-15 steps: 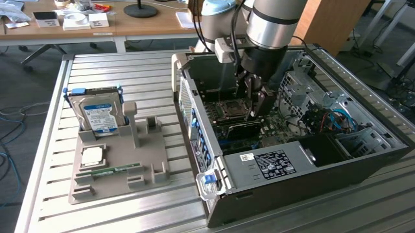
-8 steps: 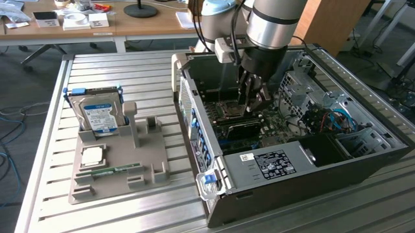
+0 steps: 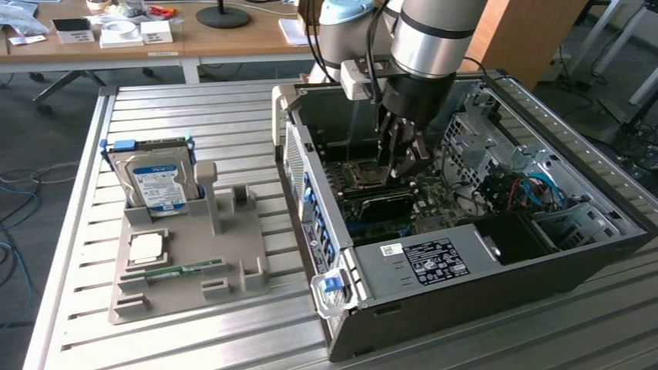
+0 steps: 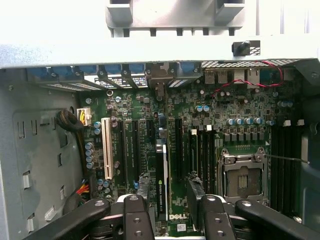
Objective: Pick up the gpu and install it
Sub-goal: 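Press down on the gpu until it lock into place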
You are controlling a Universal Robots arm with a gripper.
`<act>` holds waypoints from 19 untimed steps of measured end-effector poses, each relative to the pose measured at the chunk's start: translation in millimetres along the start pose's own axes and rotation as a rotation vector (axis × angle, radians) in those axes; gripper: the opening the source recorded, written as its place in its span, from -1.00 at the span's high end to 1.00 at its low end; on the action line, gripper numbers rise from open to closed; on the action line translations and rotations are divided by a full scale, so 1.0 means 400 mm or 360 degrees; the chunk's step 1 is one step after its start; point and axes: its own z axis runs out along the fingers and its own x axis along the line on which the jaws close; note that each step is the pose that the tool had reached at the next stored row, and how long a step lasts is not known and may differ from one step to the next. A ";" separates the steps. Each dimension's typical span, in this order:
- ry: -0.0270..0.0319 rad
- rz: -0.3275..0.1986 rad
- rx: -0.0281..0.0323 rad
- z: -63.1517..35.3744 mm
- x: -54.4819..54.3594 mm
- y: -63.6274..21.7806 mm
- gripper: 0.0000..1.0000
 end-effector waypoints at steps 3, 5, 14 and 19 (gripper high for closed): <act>-0.00001 0.0000 0.00000 0.000 0.000 0.000 0.13; 0.00000 0.0000 0.00000 0.000 0.000 0.000 0.13; 0.00000 0.0000 0.00000 0.000 0.000 0.000 0.64; 0.00000 0.0000 -0.00001 0.000 0.000 0.000 0.79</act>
